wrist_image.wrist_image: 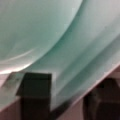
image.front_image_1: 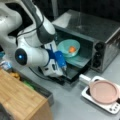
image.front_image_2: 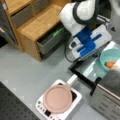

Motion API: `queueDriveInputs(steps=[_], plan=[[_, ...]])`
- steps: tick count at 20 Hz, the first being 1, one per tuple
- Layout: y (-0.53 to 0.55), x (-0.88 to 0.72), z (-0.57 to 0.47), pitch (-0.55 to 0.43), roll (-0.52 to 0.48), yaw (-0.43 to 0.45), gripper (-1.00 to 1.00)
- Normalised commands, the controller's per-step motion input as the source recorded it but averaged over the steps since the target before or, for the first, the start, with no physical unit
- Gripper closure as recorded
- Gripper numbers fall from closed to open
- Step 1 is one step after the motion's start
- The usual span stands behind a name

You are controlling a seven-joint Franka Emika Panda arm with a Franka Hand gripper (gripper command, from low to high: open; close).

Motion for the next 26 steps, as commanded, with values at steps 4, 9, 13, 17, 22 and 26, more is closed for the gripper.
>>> queueDriveInputs(steps=[4,9,13,17,22,26], plan=[[-0.42,0.48,0.06,-0.014,0.033,0.337,-1.0],[-0.36,0.45,0.05,0.012,0.028,0.332,-1.0],[-0.28,0.32,-0.01,0.057,0.034,0.314,-1.0],[-0.25,0.23,-0.02,0.097,0.039,0.285,-1.0],[-0.23,0.21,0.04,0.119,0.018,0.259,-1.0],[-0.2,0.2,0.09,0.127,0.007,0.236,-1.0]])
